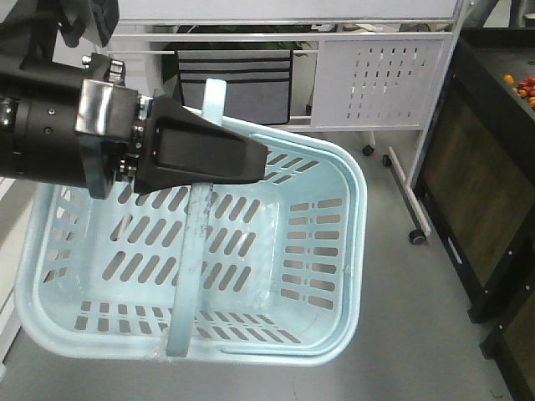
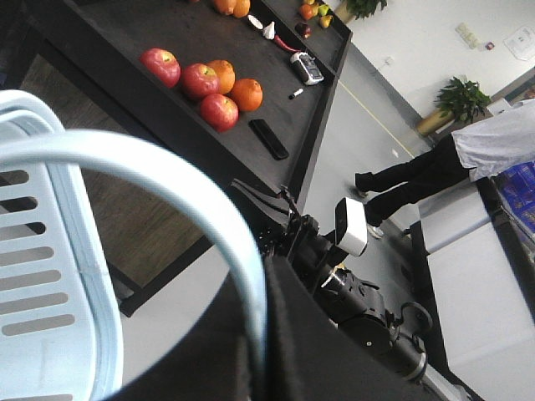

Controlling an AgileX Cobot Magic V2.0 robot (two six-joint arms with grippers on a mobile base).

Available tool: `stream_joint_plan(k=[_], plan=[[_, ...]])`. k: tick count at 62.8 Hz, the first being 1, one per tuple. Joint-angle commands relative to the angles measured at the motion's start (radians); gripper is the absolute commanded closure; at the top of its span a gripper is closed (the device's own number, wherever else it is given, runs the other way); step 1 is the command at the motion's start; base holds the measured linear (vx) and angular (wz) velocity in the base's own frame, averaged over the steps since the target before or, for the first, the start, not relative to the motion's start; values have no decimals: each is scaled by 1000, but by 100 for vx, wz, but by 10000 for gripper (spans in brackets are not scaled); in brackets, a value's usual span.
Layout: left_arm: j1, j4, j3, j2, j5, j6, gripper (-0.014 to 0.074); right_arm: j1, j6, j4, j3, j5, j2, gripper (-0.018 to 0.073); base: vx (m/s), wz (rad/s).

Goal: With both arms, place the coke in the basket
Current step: 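Carry the basket in the left gripper while driving to the snack shelves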

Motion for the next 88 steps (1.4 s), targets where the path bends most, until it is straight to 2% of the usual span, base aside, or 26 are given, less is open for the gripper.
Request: stream_joint_plan(k=[1, 88], plan=[[-7, -81, -24, -29, -26, 9, 603, -1, -3, -8, 7, -73, -12, 561, 22, -15], [-7, -81, -24, -29, -26, 9, 603, -1, -3, -8, 7, -74, -12, 561, 27, -4]])
